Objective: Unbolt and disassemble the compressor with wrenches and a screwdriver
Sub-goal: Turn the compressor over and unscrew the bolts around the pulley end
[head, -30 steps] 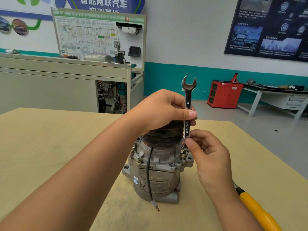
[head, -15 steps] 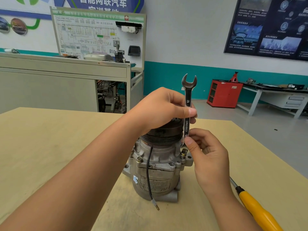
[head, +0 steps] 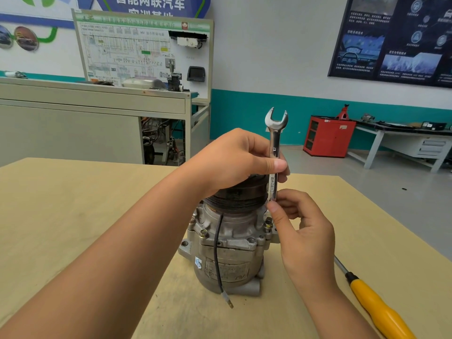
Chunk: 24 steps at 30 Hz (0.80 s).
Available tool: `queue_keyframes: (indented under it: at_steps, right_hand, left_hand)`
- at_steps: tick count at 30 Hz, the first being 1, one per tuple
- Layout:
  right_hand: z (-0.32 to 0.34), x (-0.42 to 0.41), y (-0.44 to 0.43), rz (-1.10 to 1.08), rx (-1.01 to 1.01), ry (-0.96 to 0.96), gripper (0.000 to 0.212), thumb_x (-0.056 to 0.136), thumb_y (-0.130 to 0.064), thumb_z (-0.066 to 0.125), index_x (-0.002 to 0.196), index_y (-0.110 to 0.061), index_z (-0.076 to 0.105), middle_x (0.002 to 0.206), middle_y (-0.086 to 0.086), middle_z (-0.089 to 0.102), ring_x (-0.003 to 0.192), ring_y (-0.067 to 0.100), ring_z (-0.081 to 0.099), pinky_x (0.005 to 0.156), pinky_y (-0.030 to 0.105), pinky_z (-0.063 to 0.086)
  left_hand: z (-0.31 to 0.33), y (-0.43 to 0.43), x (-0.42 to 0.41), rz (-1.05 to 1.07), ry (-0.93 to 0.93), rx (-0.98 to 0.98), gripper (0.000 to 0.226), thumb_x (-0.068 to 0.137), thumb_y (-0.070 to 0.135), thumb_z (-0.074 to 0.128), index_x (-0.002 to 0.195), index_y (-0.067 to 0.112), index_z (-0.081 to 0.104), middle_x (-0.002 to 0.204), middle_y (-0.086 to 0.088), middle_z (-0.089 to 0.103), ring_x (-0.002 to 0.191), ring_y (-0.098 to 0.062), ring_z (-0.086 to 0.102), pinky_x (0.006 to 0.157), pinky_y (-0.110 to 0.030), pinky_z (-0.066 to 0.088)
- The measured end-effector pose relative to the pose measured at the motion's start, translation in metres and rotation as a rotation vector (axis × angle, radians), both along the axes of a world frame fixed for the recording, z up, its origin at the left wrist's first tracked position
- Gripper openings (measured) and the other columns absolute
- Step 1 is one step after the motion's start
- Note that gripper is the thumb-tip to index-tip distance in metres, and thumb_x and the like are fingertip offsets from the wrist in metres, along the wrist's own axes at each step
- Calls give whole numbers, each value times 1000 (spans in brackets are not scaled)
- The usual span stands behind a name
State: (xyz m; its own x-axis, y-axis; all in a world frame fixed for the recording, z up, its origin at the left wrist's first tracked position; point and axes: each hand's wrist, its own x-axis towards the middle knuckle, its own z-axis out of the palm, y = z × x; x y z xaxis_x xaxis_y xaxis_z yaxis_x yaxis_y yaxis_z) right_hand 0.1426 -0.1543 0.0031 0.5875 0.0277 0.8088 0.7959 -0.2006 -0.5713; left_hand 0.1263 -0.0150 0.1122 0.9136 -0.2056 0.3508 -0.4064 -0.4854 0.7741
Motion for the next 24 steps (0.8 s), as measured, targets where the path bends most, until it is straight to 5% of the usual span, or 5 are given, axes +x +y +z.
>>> queue_keyframes:
  at_steps: [5,13,19,24]
  right_hand:
    - [0,1,-1,-46,-40,-32,20,82,-9,65,90,-26,58,75,-17,59,76,-9,56,67,1,39]
    - [1,-1,-1,-175,-184,-106,12,81,-3,71,85,-10,62,72,-5,59,67,8,54,64,15,43]
    - [5,0,-6,-81,-138,29,27,83,-3,69,78,-27,57,67,-16,57,73,-5,54,64,4,38]
    - [8,7,-9,106,-27,317,24,85,-9,65,77,-32,66,73,-9,68,70,2,56,70,30,44]
  left_hand:
    - [3,-1,1,-36,33,50,23,91,17,61,72,25,72,82,8,74,89,-3,66,98,-31,43]
    - [17,9,-1,-126,72,280,21,89,18,61,77,30,74,87,13,73,95,-6,65,103,-36,41]
    - [16,5,4,-27,50,304,21,87,30,65,70,38,72,81,20,71,89,0,63,97,-33,45]
    - [15,5,4,-72,30,281,17,90,28,61,80,37,72,87,16,73,93,-4,65,98,-35,45]
